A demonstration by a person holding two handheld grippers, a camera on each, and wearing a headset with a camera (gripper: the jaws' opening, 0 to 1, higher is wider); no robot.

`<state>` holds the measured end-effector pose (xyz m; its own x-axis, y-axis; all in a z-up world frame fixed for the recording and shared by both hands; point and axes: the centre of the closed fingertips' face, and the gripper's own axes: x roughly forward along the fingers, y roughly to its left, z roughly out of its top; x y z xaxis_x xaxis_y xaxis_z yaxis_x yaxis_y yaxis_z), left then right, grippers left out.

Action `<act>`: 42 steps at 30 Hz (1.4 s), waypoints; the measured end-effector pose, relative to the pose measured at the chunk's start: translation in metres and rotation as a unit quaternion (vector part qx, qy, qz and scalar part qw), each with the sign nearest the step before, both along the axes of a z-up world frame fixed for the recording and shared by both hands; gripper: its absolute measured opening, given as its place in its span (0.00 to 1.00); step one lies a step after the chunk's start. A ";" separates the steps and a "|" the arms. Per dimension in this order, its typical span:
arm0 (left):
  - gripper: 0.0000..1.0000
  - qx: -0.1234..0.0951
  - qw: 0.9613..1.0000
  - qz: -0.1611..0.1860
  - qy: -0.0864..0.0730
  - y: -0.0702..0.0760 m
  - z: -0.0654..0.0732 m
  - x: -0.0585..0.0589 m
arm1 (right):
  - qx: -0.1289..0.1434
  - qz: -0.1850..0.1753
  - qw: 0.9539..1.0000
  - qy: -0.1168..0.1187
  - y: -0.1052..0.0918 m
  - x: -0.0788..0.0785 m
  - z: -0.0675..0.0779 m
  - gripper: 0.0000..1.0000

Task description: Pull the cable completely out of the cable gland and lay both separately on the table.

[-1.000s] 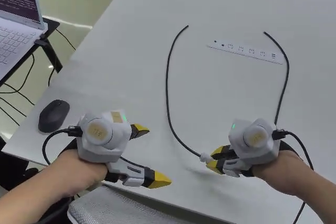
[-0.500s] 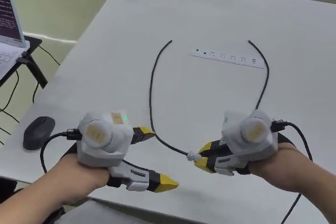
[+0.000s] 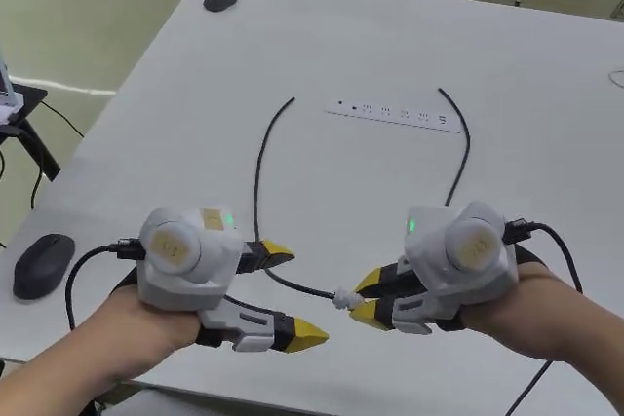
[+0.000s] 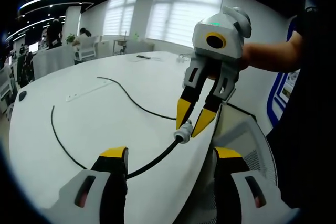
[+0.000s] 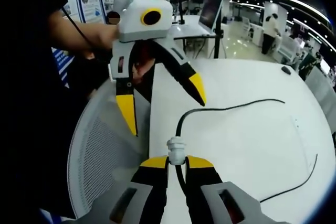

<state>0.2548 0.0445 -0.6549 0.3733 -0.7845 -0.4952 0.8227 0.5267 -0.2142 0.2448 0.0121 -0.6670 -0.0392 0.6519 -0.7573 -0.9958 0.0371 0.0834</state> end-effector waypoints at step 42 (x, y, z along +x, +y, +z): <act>0.18 -0.044 0.996 -0.081 -0.009 -0.038 0.002 -0.010 | 0.013 0.087 0.994 -0.072 -0.001 -0.010 0.008 0.06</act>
